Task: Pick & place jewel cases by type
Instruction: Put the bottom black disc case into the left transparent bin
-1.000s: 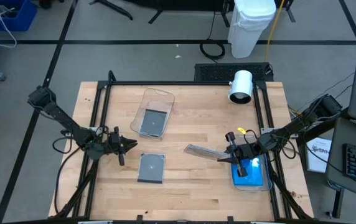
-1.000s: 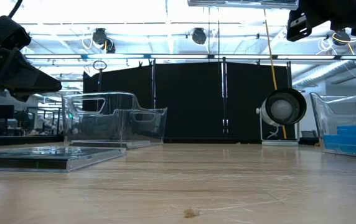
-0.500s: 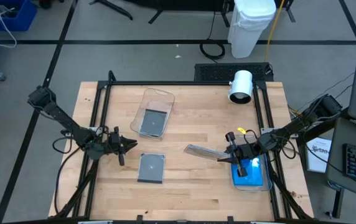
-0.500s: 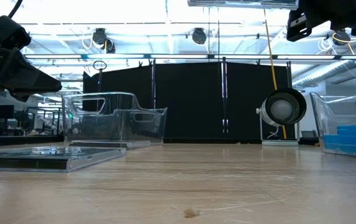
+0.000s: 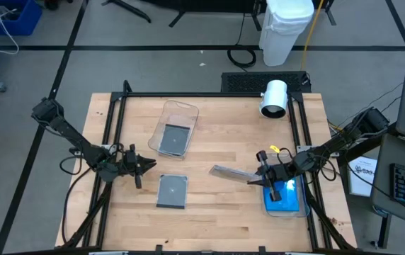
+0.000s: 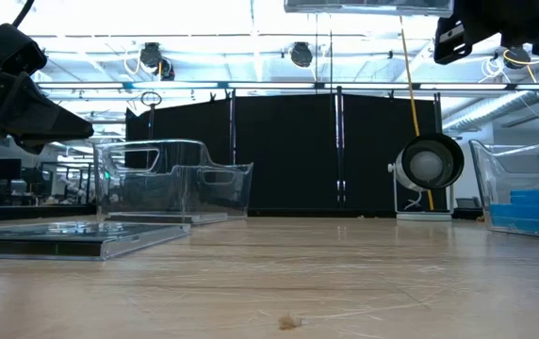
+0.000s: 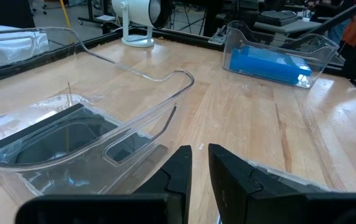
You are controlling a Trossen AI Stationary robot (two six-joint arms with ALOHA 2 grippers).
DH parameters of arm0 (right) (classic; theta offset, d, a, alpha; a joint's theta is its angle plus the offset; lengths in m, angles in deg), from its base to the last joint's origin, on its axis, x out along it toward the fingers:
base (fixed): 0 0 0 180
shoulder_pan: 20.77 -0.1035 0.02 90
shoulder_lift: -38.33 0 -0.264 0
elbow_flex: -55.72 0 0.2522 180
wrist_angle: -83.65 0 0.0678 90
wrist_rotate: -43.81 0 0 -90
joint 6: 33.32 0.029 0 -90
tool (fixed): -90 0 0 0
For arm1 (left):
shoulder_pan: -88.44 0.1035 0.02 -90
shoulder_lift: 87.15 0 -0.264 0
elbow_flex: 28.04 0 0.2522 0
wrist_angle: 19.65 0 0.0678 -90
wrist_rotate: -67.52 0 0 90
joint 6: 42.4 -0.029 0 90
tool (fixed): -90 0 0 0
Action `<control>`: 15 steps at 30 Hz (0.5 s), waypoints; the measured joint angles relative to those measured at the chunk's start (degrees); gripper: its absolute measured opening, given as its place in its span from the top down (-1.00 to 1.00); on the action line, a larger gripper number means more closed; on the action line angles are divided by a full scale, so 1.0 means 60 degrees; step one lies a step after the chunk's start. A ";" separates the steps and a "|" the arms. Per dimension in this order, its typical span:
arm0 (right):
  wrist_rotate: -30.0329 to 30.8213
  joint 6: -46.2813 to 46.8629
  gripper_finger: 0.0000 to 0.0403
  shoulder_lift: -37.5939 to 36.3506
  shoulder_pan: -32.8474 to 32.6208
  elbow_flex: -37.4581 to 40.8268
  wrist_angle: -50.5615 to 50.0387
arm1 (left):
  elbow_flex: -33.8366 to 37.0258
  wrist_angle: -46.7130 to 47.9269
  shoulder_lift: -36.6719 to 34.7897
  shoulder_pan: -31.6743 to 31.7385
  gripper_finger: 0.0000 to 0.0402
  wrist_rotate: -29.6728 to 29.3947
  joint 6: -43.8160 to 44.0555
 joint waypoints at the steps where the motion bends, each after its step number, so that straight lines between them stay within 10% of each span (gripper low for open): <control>1: -0.0134 0.0070 0.91 0.0000 0.0006 0.0000 0.0002 | 0.0000 0.0000 0.0000 -0.0001 0.69 -0.0001 0.0000; 15: -0.3517 0.1335 0.91 0.0000 0.0620 0.0000 0.0075 | -0.0002 -0.0002 0.0002 -0.0001 0.69 0.0002 0.0002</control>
